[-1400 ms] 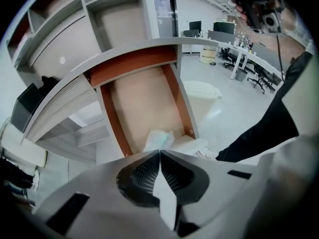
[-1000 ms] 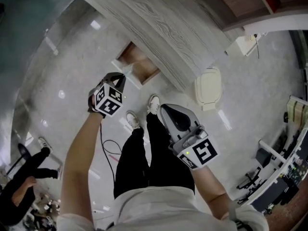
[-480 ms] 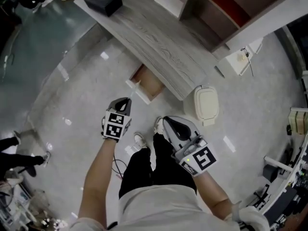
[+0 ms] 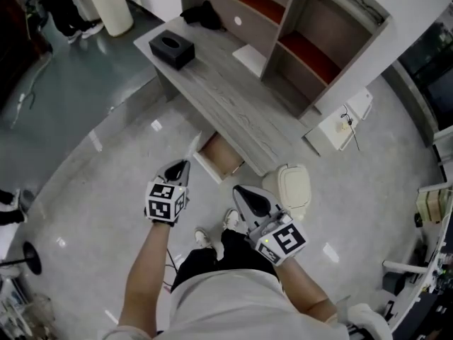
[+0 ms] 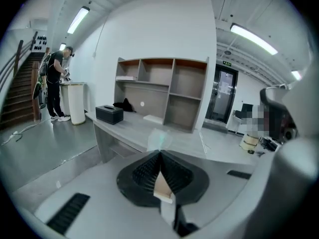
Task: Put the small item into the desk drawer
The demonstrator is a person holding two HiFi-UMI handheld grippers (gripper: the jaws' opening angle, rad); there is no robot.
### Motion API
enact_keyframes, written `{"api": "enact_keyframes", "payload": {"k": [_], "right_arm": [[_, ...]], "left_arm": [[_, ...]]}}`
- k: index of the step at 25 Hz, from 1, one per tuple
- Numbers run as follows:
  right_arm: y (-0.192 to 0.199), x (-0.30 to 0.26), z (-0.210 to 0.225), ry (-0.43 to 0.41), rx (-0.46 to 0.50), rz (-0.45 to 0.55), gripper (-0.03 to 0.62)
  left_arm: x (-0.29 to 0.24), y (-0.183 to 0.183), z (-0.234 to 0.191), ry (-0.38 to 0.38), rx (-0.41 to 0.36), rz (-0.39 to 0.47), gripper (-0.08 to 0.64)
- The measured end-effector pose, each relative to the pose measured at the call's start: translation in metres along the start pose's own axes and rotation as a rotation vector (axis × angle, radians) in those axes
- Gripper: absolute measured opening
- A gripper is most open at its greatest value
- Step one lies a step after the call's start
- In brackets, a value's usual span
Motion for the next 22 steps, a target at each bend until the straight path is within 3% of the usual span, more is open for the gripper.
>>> {"api": "enact_keyframes", "payload": {"k": [9,22], "right_arm": [[-0.04,-0.004,-0.031,-0.028,0.085,0.049,0.021],[-0.087,-0.014,-0.037,-0.068,0.159,0.095,0.021]], "left_arm": [[0.073,-0.035,-0.002,-0.019,-0.024,0.125,0.019],[0.149,-0.087,-0.024,-0.082,0.051,0.322,0.02]]}}
Point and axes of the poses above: the fingertips, and each gripper's own axes: x backward along the fingers, z to its right, y out of its underside, the point moved 3 cm from there along x, backward along the fingers, and after that the axes turned 13 degrees about -z, right-handed, at the moved point
